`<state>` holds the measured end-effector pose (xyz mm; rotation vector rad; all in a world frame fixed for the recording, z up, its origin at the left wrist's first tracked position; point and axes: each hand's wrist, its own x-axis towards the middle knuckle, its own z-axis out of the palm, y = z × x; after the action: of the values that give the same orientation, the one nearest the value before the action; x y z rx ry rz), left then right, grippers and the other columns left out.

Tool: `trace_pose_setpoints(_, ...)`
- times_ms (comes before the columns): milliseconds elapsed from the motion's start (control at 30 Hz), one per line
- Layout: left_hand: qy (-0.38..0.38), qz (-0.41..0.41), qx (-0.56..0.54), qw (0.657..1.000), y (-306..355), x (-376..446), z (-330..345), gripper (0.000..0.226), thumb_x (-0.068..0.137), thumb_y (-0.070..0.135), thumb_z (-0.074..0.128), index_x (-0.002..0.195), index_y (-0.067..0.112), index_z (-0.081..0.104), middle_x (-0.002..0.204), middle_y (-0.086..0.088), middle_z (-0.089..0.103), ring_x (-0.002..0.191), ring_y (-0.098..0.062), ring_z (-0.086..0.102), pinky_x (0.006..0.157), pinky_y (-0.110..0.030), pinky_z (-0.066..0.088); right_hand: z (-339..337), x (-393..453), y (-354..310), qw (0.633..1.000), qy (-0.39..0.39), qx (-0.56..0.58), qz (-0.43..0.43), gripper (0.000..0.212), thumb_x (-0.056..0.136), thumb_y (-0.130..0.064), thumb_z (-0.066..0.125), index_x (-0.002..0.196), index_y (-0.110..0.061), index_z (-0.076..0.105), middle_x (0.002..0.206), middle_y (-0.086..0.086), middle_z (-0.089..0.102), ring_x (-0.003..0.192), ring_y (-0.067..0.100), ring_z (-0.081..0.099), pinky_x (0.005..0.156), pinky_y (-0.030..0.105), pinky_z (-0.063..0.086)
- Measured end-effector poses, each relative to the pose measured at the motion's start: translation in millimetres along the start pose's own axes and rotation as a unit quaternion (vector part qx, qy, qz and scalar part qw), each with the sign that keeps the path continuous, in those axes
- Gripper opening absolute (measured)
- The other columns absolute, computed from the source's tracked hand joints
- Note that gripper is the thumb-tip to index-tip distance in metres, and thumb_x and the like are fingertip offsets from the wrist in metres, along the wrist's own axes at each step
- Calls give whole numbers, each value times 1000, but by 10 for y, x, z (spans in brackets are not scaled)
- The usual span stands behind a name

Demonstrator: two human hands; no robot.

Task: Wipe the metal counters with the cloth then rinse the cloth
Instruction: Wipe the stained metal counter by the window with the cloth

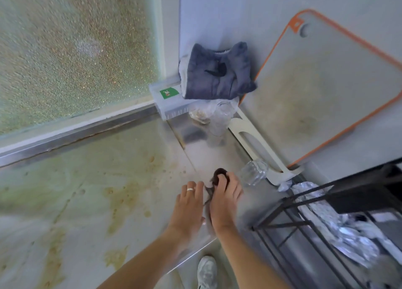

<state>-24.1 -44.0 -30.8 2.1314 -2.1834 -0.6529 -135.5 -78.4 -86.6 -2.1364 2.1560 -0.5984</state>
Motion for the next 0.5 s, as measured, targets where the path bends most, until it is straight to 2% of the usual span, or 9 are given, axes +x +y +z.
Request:
trace_pose_setpoints(100, -12, -9, 36, 999, 54, 225, -18, 102, 75, 43, 80, 150, 13, 16, 147, -8, 27, 135, -28, 32, 109, -36, 34, 114, 308, -105, 997, -36, 31, 67, 48, 86, -3, 64, 132, -7, 50, 144, 18, 47, 134, 33, 44, 115, 47, 40)
trace_pose_setpoints(200, -9, -29, 81, 996, 45, 480, -30, 100, 69, 46, 82, 143, 13, 24, 145, -8, 29, 134, -28, 34, 107, -38, 32, 307, 618, -152, 989, -21, 55, 134, 52, 85, 0, 71, 129, -8, 45, 141, 14, 51, 132, 31, 49, 116, 45, 42)
trace_pose_setpoints(333, -34, -31, 137, 990, 6, 714, -34, 113, 57, 56, 85, 140, 12, 23, 143, -10, 25, 131, -29, 31, 106, -42, 29, 449, 844, -152, 990, 1, 17, 140, 38, 95, -9, 54, 133, -6, 48, 142, 14, 51, 135, 32, 48, 123, 49, 29)
trace_pose_setpoints(433, -40, -27, 156, 987, -6, 814, -40, 117, 52, 59, 86, 138, 12, 22, 139, -10, 26, 127, -30, 31, 104, -43, 29, 543, 1009, -141, 990, -21, -1, 138, 49, 104, -23, 42, 148, -1, 42, 156, 18, 42, 148, 33, 36, 128, 49, 17)
trace_pose_setpoints(500, -42, -20, 153, 987, 1, 839, -49, 120, 51, 58, 87, 139, 13, 19, 139, -10, 25, 127, -30, 32, 105, -42, 28, 618, 1143, -101, 994, -35, -15, 99, 51, 106, -25, 34, 152, -3, 40, 159, 17, 39, 152, 34, 30, 129, 49, 15)
